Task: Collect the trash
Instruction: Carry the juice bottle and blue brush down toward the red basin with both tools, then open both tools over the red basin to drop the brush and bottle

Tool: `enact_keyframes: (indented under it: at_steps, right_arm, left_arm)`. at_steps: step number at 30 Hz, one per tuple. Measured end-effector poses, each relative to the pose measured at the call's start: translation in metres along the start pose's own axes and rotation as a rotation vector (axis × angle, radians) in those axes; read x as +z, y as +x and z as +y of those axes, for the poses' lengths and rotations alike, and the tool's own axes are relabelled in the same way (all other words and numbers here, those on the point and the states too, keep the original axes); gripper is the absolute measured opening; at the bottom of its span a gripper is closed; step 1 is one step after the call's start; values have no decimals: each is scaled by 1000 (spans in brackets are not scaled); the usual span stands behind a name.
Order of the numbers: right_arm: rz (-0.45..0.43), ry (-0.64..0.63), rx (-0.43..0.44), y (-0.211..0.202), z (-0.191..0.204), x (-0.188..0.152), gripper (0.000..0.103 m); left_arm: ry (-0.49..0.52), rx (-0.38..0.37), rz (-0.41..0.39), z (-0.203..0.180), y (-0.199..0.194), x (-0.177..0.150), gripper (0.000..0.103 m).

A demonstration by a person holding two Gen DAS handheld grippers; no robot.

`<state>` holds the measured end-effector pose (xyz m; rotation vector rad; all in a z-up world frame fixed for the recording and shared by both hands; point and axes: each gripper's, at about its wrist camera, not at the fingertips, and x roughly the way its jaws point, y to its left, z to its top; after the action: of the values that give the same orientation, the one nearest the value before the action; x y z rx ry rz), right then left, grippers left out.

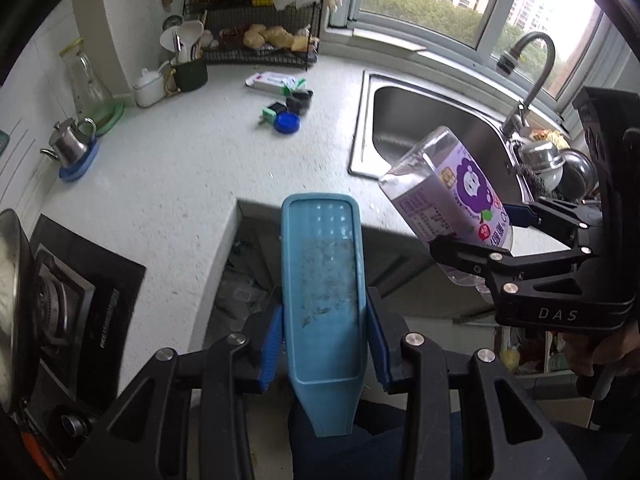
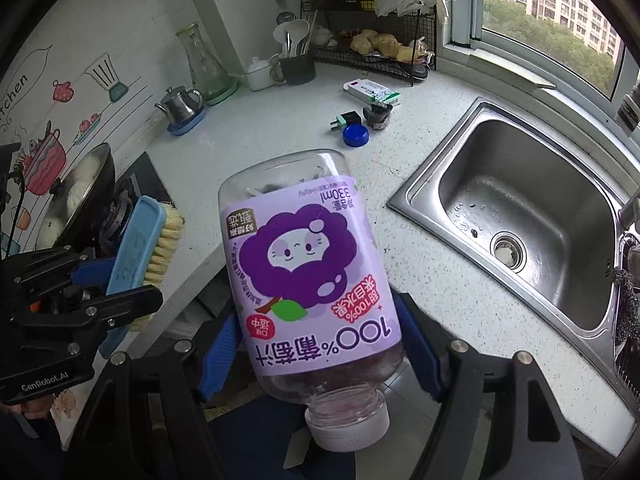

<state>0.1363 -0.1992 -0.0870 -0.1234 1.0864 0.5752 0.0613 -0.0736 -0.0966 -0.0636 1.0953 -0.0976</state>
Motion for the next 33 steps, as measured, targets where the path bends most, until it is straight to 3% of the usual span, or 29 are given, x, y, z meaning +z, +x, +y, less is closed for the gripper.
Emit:
enact_keyframes:
  at_steps: [9,17,24,33]
  right_arm:
    - [79,43,7,33,3,-26,72]
    - [224,121,35,94,-2,-73,72]
    - [336,201,51,171,-25,-116,72]
    - [372,198,-5,258,-63,-155,72]
  left_arm:
    - [-12,-46,138,7,48,-34,35]
    - [-9,-59,282,12,119,-74,35]
    - [-11,-62,380,12,204,-110,35]
    - [20,-77,483,8,323,-147,35]
